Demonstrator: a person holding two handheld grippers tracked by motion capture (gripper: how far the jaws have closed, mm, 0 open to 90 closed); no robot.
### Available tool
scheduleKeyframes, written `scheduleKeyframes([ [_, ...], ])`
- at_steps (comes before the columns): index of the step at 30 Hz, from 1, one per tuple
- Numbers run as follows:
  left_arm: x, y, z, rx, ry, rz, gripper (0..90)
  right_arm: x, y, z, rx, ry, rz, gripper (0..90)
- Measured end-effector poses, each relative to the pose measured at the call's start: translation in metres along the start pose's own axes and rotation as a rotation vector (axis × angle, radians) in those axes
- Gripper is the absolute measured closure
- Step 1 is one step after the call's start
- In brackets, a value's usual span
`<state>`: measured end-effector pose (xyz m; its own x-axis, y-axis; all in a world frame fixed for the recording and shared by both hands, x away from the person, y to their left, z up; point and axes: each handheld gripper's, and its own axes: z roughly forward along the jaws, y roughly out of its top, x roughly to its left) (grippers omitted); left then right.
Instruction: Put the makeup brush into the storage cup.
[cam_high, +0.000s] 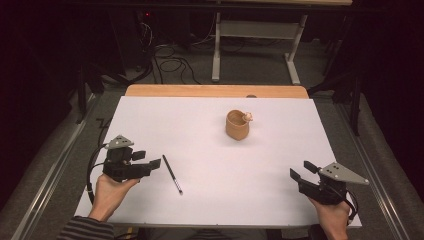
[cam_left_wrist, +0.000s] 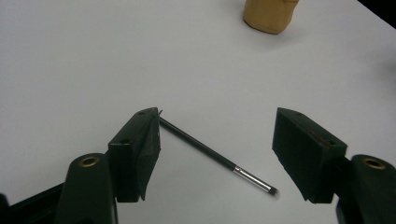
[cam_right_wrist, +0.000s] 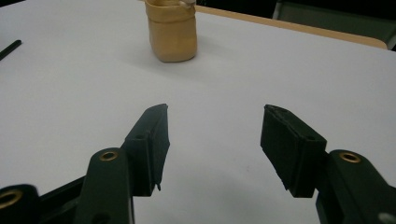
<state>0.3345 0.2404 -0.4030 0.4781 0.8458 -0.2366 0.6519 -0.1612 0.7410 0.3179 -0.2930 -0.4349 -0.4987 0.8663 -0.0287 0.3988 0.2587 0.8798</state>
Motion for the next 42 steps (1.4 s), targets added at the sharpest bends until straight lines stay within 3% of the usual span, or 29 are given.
scheduleKeyframes([
  [7, -0.001, 0.007, 0.003, 0.041, -0.007, -0.028, 33.3, 0.0, 0.0, 0.0, 0.002, 0.001, -0.001, 43.2],
  [33, -0.002, 0.021, 0.018, 0.158, 0.053, -0.011, 37.1, 0.0, 0.0, 0.0, -0.003, 0.005, -0.001, 43.2],
  [42, -0.002, 0.024, 0.028, 0.254, 0.061, -0.015, 36.3, 0.001, 0.001, 0.0, -0.006, -0.002, -0.004, 43.8],
])
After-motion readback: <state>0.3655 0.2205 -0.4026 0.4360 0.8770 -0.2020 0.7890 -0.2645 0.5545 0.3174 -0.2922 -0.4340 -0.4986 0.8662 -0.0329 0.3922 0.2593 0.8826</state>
